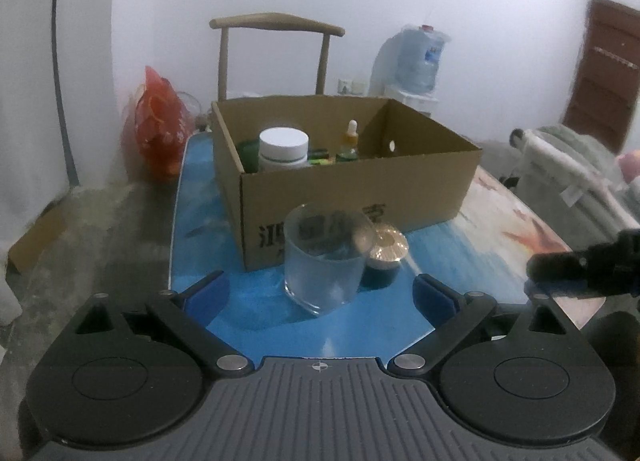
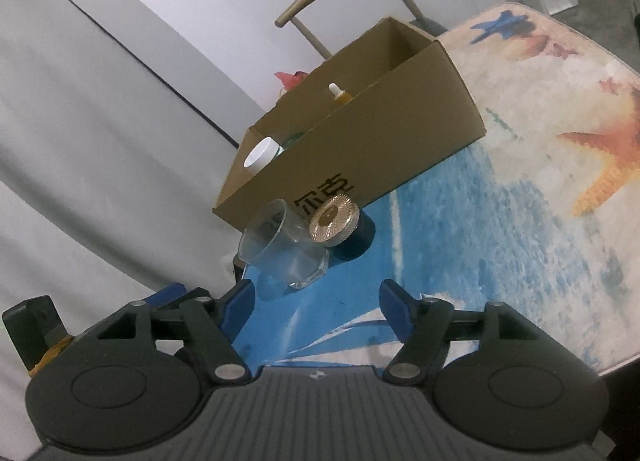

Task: Organize rigid objects
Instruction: 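Move the right tool to the clear glass cup and grasp its rim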

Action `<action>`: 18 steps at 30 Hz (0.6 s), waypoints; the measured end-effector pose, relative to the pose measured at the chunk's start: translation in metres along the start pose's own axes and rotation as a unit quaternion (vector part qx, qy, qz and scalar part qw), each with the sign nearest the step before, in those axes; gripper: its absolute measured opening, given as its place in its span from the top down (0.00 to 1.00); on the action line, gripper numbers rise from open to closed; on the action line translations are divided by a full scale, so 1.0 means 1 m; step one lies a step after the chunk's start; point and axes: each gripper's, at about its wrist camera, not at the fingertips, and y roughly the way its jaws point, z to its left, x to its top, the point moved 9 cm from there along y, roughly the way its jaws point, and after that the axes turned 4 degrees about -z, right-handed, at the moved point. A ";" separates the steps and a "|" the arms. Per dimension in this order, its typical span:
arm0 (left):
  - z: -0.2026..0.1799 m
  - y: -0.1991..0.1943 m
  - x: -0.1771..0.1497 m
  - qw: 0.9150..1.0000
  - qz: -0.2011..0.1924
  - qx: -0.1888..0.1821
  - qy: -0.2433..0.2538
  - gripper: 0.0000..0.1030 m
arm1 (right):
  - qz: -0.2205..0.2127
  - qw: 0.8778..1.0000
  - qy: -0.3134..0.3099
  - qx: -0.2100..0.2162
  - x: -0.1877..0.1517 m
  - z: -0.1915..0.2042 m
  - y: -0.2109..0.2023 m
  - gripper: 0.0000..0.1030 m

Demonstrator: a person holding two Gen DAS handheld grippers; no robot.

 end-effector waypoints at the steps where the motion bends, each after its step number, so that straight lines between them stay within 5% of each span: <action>1: -0.001 0.001 -0.001 1.000 0.001 -0.002 0.001 0.04 | 0.000 1.000 -0.002 -0.001 0.000 0.001 0.000 0.29; 18: -0.011 0.003 -0.011 1.000 0.008 -0.014 0.006 0.03 | 0.013 1.000 -0.011 -0.004 -0.004 0.006 0.006 0.28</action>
